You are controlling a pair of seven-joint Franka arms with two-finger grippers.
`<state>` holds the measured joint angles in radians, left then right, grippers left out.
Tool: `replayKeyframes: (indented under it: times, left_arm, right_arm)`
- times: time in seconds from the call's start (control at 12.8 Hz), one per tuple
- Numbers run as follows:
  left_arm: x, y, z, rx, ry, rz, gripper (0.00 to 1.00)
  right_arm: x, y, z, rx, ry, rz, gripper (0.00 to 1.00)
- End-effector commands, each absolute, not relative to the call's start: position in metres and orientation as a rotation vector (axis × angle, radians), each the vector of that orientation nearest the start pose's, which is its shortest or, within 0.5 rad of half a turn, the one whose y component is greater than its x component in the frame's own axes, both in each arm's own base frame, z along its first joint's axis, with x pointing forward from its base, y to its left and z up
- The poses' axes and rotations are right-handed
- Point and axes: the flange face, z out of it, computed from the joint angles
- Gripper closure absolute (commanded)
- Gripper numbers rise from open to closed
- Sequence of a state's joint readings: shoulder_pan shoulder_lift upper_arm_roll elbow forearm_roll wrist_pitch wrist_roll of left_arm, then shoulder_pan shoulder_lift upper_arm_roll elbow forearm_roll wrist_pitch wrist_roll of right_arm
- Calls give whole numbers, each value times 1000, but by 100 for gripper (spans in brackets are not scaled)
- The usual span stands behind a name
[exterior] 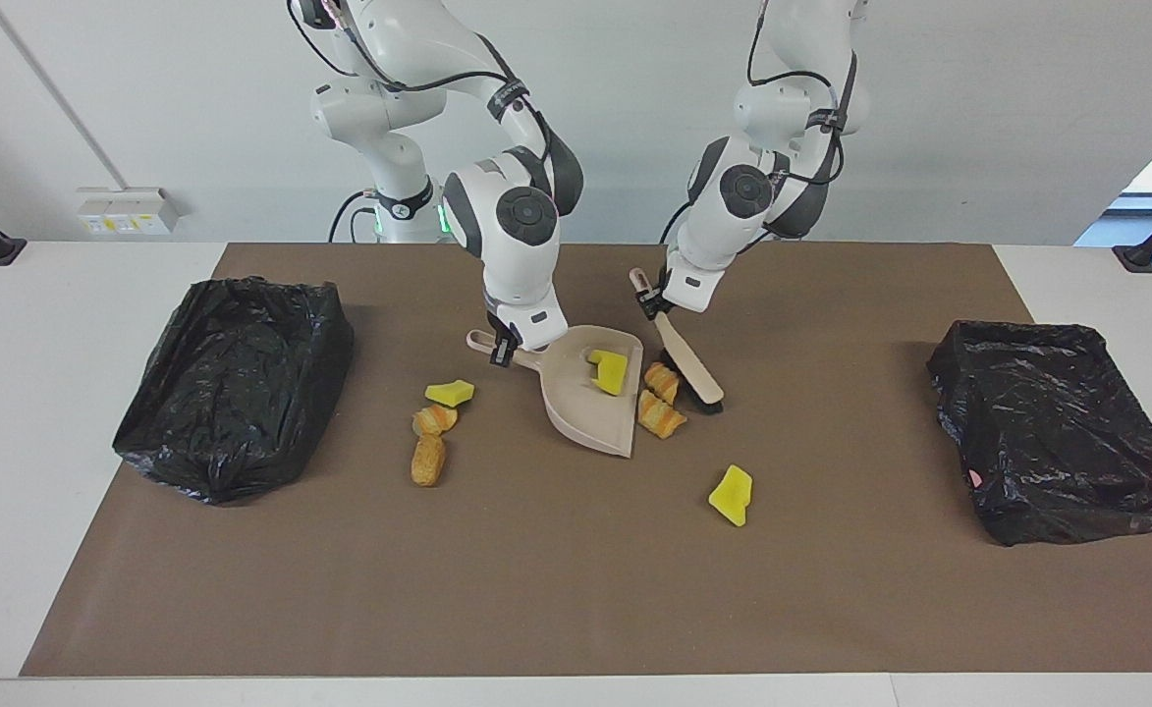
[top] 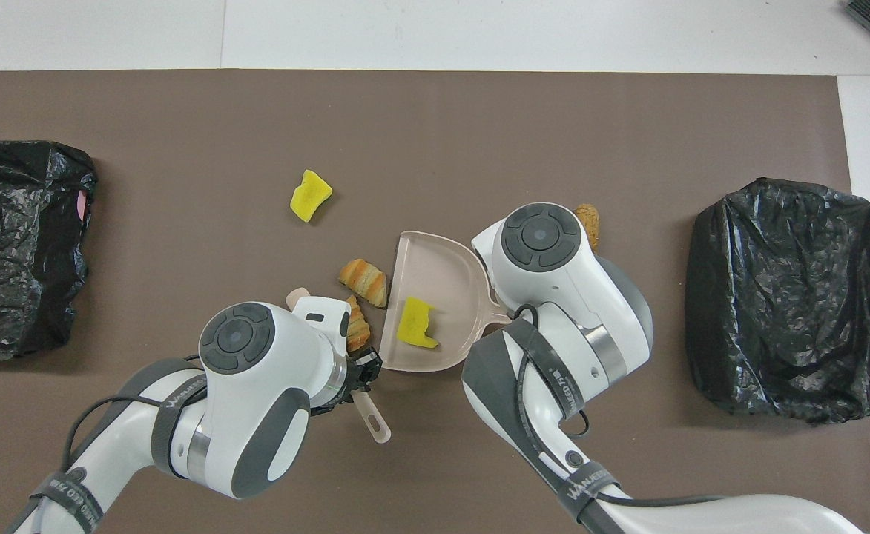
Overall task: Sweep and dump trash in bin
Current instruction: 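Sweep the remaining pieces toward the dustpan with the left gripper's brush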
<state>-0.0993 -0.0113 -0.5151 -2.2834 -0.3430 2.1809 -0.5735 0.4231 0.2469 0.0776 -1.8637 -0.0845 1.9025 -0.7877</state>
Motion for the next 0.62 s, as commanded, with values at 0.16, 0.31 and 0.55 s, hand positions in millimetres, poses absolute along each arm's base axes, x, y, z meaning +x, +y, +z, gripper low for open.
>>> replayKeyframes:
  times: [0.16, 0.31, 0.55]
  left_arm:
    - [393, -325, 354, -3323, 149, 322, 100]
    - [381, -339, 356, -3316, 263, 318, 100]
    - [374, -365, 371, -3332, 345, 287, 100]
  right_arm:
    - [523, 278, 371, -2516, -1927, 324, 100]
    - [523, 278, 371, -2516, -1927, 324, 100]
    - [522, 279, 371, -2514, -1929, 324, 100]
